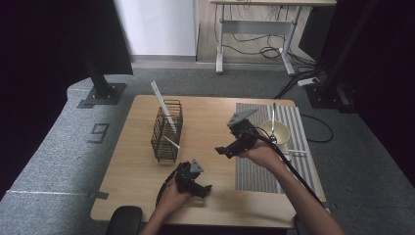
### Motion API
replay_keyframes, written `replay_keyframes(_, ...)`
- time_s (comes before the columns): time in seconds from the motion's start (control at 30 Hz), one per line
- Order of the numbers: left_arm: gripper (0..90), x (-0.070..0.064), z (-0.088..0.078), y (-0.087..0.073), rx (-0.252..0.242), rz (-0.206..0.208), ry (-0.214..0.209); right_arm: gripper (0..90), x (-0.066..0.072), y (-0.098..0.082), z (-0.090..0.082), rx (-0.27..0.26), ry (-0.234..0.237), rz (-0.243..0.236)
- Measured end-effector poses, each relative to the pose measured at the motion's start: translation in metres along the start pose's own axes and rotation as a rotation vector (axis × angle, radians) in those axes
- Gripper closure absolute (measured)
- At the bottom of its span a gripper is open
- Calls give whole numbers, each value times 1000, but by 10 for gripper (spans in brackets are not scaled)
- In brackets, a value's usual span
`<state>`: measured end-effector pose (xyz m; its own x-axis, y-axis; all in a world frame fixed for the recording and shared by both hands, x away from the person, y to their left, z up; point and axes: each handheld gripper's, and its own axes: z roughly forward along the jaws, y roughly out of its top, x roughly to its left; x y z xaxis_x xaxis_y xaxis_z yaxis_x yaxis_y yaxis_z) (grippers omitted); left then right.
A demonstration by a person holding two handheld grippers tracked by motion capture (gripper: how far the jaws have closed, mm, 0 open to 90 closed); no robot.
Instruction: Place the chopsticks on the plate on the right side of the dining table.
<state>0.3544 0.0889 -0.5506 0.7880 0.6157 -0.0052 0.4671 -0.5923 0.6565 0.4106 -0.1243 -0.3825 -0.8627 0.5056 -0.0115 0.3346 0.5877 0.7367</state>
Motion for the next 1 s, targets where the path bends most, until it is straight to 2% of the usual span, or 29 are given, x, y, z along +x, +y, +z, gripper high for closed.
replay_keyframes(0.37,0,0,0,0,1,0,-1,15,14,25,29,0,63,-29)
replay_keyframes(0.53,0,0,0,0,1,0,-1,67,22,36,38,-10,98,-35)
replay_keyframes(0.67,0,0,0,0,0,0,0,72,29,46,44,-16,113,-62)
replay_keyframes(0.77,0,0,0,0,0,0,0,124,33,51,49,-4,130,-61)
replay_keyframes(0.87,0,0,0,0,0,0,1,130,36,55,55,-13,172,-34)
replay_keyframes(1.0,0,0,0,0,1,1,-2,137,40,60,64,1,189,-40)
